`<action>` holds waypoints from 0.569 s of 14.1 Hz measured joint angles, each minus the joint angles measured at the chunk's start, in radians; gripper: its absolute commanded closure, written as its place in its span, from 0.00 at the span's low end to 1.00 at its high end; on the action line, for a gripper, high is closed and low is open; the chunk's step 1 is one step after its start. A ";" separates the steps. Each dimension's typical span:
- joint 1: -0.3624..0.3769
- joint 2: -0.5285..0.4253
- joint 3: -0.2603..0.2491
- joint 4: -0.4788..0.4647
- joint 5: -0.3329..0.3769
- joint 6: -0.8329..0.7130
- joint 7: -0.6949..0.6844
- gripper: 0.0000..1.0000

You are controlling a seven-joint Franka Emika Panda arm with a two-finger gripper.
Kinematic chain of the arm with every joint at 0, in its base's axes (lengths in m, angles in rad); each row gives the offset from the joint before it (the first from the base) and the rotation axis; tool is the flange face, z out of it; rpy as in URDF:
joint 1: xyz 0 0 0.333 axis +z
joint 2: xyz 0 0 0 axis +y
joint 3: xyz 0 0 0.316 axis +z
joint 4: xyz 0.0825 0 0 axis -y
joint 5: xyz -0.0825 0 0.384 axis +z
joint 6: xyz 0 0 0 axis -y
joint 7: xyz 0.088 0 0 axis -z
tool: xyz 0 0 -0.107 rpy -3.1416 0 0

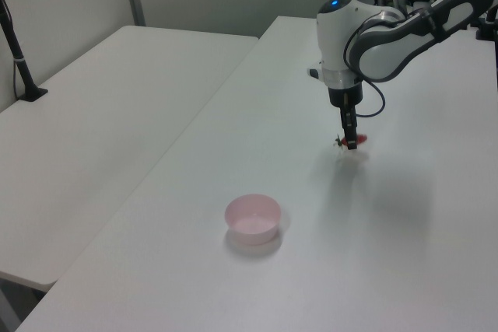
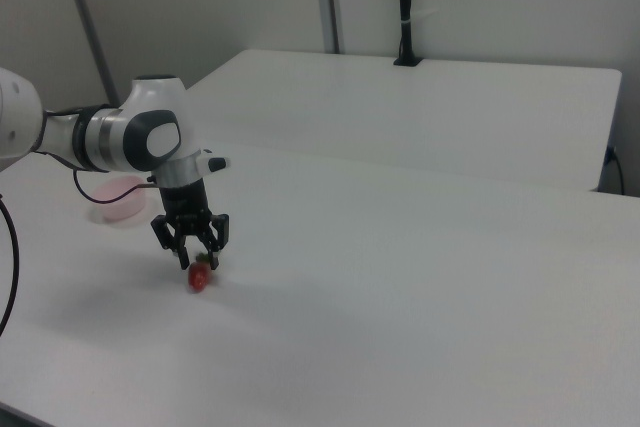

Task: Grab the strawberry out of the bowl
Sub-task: 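Lift the strawberry up out of the bowl and carry it away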

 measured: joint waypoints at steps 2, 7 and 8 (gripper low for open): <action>0.001 0.002 0.000 -0.003 0.000 0.000 0.018 0.00; 0.003 -0.026 0.000 0.046 0.000 -0.083 0.105 0.00; 0.000 -0.052 -0.001 0.078 0.000 -0.126 0.113 0.00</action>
